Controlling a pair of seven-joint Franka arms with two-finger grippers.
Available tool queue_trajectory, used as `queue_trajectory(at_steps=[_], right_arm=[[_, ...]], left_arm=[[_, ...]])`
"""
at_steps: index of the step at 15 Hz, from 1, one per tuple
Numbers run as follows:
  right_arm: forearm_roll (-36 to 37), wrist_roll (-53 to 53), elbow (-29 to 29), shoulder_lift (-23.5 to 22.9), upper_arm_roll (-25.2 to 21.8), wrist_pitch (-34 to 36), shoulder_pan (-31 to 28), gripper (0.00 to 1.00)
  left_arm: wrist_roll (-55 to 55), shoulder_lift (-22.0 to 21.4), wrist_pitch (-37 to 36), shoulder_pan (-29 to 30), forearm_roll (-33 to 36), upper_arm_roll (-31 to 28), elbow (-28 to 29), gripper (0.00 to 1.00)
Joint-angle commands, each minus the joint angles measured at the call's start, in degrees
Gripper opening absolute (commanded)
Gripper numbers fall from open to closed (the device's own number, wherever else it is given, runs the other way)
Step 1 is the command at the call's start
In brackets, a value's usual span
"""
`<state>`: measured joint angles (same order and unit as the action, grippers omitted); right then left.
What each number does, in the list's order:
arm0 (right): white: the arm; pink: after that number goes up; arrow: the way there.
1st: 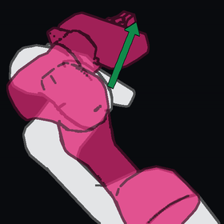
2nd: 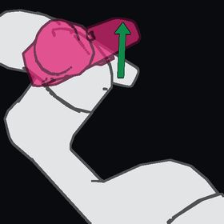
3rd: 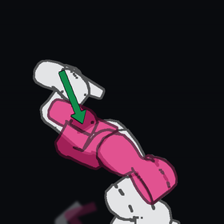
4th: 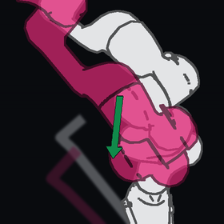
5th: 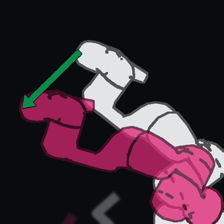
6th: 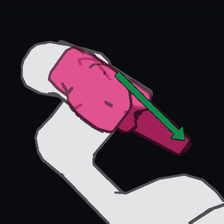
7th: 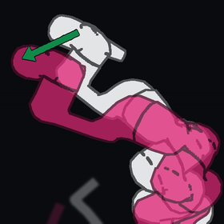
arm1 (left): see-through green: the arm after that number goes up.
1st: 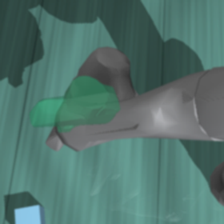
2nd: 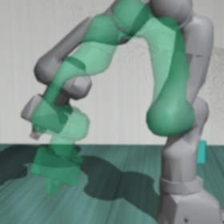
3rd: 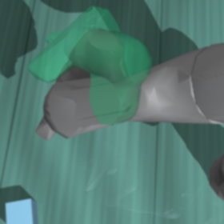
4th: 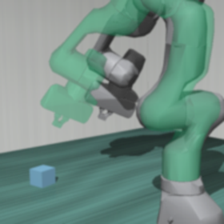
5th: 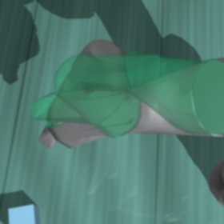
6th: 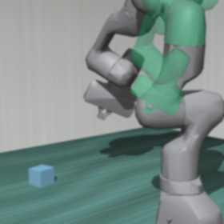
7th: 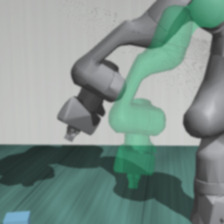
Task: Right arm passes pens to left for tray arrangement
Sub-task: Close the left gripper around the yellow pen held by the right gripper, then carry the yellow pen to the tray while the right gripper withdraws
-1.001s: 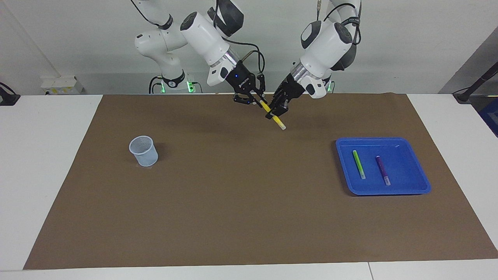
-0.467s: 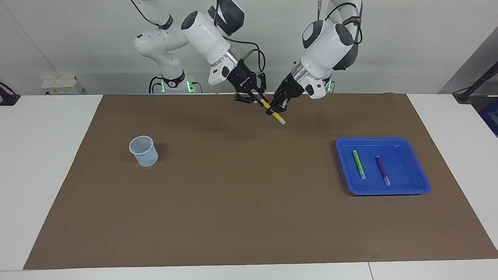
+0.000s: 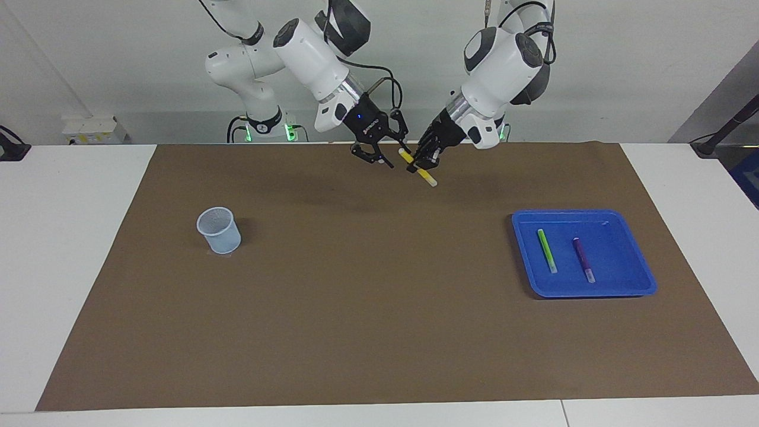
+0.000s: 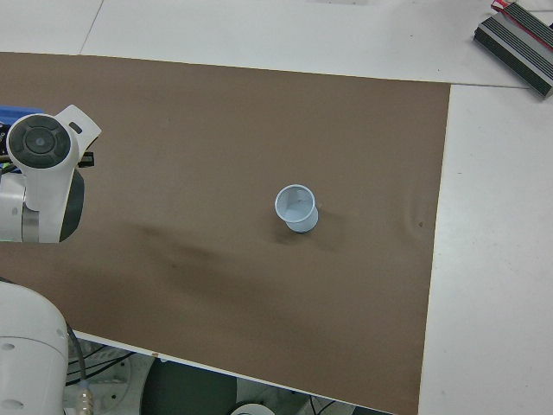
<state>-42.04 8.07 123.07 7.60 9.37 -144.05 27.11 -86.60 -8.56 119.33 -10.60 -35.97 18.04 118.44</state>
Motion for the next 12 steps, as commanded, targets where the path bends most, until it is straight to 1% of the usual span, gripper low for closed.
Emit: queue_trajectory(at_steps=[1,2,4,6,8,12], right_arm=[[-0.77,0.98,0.07,-0.05,0.21,0.53,-1.18,1.0],[-0.77,1.07,0.07,-0.05,0.21,0.62,-1.71,1.0],[-0.77,1.16,0.07,-0.13,0.12,0.79,-3.02,1.0],[-0.07,1.16,-0.11,-0.22,0.04,2.89,-5.22,1.0],[5.7,1.16,-0.72,-0.22,0.04,6.83,-8.11,1.0],[18.28,1.16,-3.44,-0.13,0.04,19.75,-15.58,1.0]], left_arm=[[0.29,-1.28,-2.26,1.37,-0.5,-0.02,-0.4,0.0],[0.91,-1.28,-2.53,1.55,-0.41,-0.02,-0.4,0.0],[6.07,-1.37,-4.36,3.73,-0.24,-0.02,-0.49,0.0],[15.28,-1.63,-8.39,5.41,1.77,-0.11,-1.1,0.0],[26.52,-1.81,-12.7,8.13,6.86,-0.02,-1.54,0.0],[49.64,-2.6,-19.22,15.24,13.63,-0.02,-1.55,0.0]])
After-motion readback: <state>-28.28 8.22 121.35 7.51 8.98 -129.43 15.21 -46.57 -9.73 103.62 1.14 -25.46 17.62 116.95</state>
